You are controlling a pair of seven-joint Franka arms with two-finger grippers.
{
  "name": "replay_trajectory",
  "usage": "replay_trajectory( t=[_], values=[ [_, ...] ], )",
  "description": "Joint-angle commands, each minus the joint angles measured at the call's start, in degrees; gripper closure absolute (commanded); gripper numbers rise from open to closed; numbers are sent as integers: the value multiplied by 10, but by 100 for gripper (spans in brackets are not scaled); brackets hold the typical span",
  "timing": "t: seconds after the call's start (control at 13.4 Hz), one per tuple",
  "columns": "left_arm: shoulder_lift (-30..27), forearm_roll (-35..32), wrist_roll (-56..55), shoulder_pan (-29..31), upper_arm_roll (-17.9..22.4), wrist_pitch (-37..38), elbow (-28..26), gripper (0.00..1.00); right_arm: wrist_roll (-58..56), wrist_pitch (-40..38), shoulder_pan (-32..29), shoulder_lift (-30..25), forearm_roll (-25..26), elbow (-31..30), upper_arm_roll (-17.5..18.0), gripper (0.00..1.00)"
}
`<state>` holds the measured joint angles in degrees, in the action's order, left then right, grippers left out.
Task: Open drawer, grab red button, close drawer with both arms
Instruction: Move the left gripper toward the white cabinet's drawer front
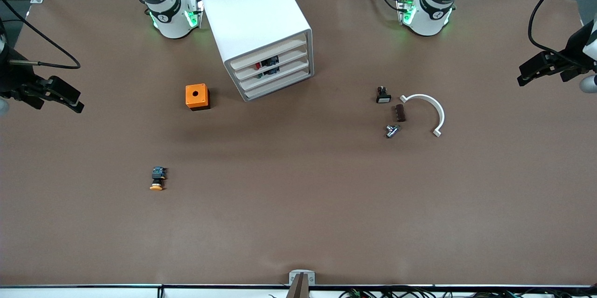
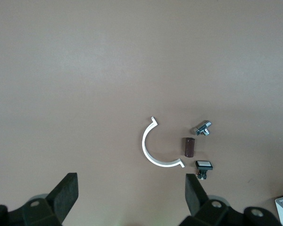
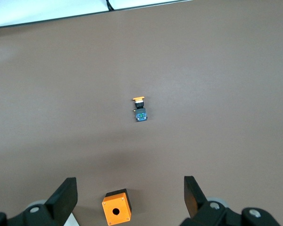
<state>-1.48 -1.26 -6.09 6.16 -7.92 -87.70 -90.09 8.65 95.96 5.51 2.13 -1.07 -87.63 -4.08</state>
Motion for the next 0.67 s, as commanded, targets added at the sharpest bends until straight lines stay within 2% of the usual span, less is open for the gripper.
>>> replay_trajectory(
  t=[0.0,0.52,0.6],
  values=[
    [7,-3,11,4,-3,9,12,0,2,-4,-2,1,9,2,4,0],
    [26,-6,4,0,-3,6,17,0,-19,-9,-5,1,10,3,4,0],
    [41,-7,2,0,-3,7,36,0,-20,-9,-5,1,10,3,4,0]
  ],
)
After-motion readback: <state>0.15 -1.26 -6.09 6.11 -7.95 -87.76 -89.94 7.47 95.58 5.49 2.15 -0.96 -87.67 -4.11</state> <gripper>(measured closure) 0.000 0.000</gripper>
